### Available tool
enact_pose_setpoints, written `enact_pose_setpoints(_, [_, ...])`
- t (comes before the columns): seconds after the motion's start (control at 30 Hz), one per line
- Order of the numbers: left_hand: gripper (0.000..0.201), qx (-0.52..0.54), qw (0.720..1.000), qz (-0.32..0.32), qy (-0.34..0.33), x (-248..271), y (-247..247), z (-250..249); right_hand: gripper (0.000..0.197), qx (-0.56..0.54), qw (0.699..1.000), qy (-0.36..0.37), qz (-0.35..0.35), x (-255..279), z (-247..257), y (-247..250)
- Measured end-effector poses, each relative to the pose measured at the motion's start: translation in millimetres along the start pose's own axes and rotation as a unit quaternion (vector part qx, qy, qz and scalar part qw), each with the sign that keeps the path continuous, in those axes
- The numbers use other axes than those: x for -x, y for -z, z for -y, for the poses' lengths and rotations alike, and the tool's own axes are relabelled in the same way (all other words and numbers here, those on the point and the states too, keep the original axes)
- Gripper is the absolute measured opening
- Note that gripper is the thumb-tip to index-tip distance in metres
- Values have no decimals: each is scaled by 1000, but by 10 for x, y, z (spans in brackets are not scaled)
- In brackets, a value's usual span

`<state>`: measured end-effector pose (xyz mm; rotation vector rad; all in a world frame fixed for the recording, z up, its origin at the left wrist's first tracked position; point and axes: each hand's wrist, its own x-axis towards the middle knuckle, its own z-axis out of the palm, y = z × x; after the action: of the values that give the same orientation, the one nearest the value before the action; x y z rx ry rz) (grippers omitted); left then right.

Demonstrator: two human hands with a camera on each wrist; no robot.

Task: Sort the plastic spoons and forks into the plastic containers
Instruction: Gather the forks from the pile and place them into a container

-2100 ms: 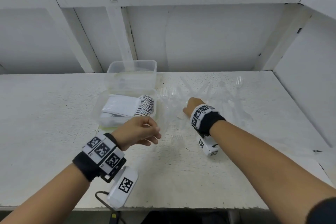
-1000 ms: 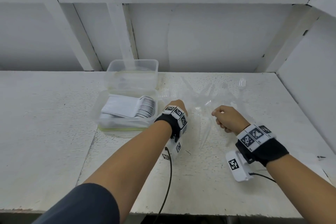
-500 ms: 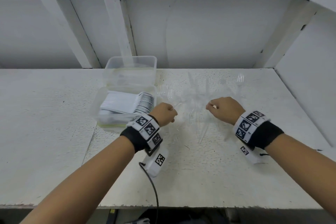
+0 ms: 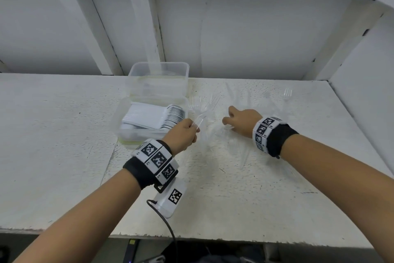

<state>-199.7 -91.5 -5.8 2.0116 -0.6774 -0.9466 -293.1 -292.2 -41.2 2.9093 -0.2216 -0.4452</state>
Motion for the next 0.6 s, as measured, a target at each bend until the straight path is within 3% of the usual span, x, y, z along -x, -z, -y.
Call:
enact_pose_setpoints(0.13, [22, 18, 1000, -12, 3, -13, 8, 13, 30, -24, 999, 24, -35, 133, -34, 24])
enact_pose_setpoints(0.27, [24, 22, 999, -24, 1, -44, 0, 2, 17, -110, 975, 105, -164, 340, -154, 15])
enact_pose_setpoints(0.33, [23, 21, 999, -24, 1, -63, -21, -8, 26, -159, 956, 104, -224, 417, -198, 5])
enact_pose_setpoints(0.4, [21, 16, 1000, -18, -7, -79, -62, -25, 36, -193, 941, 58, -271, 458, -171, 45])
enact_pose_setpoints(0.5, [24, -73, 996, -30, -44, -108, -159, -50, 23, -301, 909, -62, -280, 521, -118, 135])
enact_pose_setpoints(0.53, [27, -120, 991, -32, -50, -128, -202, -61, 18, -364, 886, -93, -270, 551, -93, 159])
enact_pose_setpoints(0.6, [29, -209, 976, -26, -49, -200, -312, -68, 15, -512, 805, -149, -260, 602, -45, 171])
